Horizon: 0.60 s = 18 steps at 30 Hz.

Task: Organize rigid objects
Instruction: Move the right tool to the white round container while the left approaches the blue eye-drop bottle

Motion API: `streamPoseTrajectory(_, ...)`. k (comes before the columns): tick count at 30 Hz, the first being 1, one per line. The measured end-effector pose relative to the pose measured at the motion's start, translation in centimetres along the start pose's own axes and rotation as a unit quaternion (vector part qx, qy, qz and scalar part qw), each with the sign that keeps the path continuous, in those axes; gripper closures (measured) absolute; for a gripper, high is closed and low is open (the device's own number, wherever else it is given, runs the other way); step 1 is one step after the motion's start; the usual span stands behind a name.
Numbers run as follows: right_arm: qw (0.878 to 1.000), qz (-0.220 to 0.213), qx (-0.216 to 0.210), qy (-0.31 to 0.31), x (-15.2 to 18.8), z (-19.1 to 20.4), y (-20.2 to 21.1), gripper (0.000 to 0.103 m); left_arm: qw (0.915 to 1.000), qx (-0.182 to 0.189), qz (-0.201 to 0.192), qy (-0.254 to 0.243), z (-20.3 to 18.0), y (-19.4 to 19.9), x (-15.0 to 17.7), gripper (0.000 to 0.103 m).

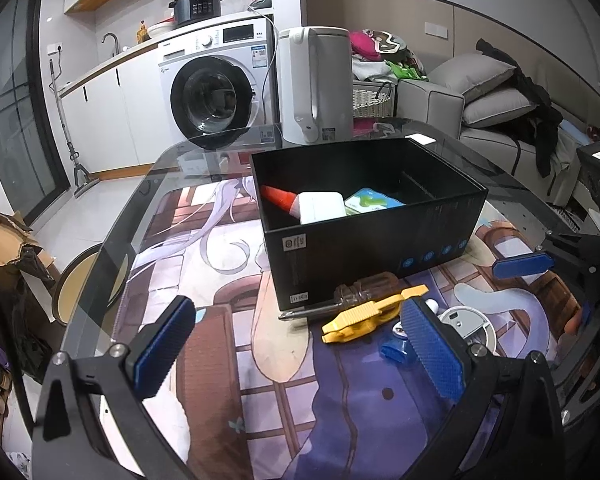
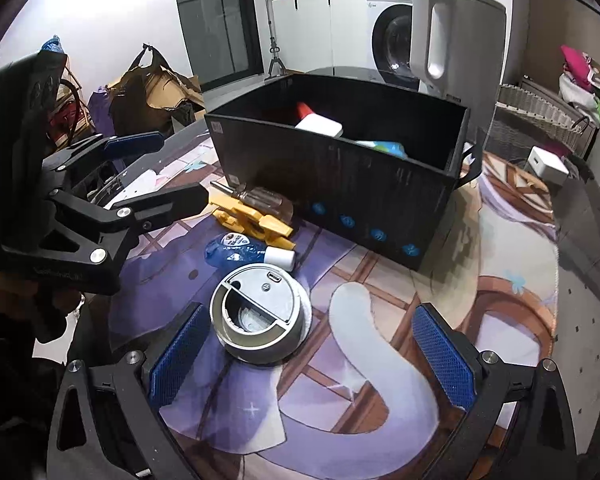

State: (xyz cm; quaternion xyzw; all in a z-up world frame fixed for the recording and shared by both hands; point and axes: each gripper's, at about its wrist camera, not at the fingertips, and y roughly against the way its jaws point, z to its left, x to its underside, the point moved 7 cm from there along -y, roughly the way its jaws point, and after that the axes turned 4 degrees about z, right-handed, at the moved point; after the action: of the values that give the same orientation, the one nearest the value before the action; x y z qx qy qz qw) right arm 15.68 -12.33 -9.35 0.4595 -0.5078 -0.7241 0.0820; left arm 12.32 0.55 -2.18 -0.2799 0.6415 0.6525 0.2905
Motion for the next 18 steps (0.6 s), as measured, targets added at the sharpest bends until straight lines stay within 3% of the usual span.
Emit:
streamPoseTrajectory(8,1.0,0.011,0.014,-0.003,0.0,0.5,-1.4,0.001,0.9999,0.0,0.008,-0.008,-0.5,-0.4,0.2,0.0)
streamPoseTrajectory(18,0.998,0.019,0.041,-0.031,0.4,-2.4,-0.8,0.0,0.9995,0.002,0.02,-0.023,-1.3,-0.7,0.5,0.0)
